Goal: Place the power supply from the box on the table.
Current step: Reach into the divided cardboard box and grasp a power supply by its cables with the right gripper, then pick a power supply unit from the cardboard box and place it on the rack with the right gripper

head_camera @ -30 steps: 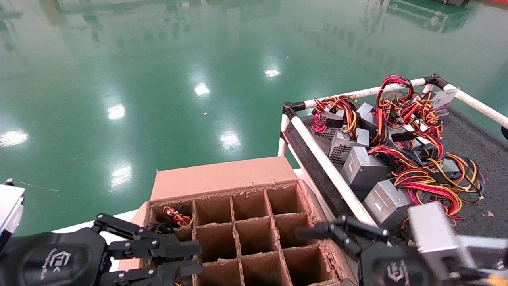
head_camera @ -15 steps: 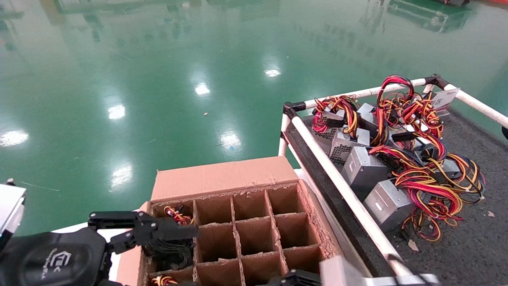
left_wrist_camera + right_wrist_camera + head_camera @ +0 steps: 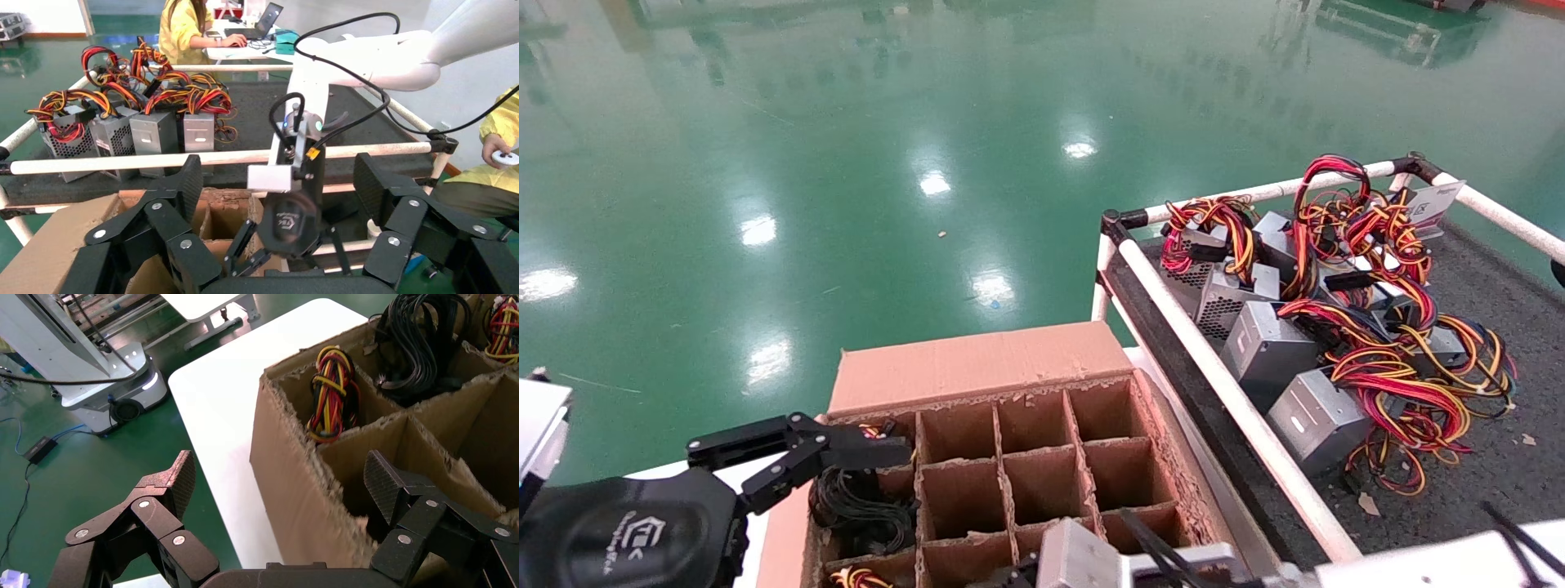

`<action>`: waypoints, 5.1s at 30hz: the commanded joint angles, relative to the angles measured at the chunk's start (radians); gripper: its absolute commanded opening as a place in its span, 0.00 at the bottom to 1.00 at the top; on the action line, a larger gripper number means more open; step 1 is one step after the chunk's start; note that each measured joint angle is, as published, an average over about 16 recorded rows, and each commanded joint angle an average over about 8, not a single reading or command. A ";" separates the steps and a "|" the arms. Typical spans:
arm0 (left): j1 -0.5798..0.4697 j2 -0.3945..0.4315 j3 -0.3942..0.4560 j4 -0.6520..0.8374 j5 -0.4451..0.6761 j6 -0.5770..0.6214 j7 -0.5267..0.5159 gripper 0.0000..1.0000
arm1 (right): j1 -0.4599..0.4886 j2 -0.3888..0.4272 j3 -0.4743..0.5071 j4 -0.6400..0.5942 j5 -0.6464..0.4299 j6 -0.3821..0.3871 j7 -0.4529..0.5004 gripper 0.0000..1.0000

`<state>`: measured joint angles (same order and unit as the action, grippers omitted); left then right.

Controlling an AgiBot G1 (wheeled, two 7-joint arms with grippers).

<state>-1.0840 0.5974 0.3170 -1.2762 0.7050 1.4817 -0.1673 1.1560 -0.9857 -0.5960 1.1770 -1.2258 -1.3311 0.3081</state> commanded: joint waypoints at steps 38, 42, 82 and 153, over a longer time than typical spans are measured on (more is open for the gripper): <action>0.000 -0.001 0.001 0.000 -0.001 -0.001 0.001 1.00 | 0.121 -0.270 -0.076 -0.302 -0.088 0.050 -0.037 0.00; 0.000 -0.001 0.001 0.000 -0.001 -0.001 0.001 1.00 | 0.120 -0.273 -0.070 -0.315 -0.077 0.049 -0.036 0.00; -0.001 -0.001 0.003 0.000 -0.002 -0.001 0.001 1.00 | 0.182 -0.220 0.058 -0.343 0.152 -0.013 0.144 0.00; -0.001 -0.002 0.005 0.000 -0.003 -0.002 0.002 1.00 | 0.918 0.118 0.311 -1.061 0.023 0.637 -0.194 0.00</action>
<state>-1.0851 0.5954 0.3219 -1.2762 0.7016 1.4797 -0.1648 2.0635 -0.8641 -0.2861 0.1286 -1.2001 -0.7192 0.1203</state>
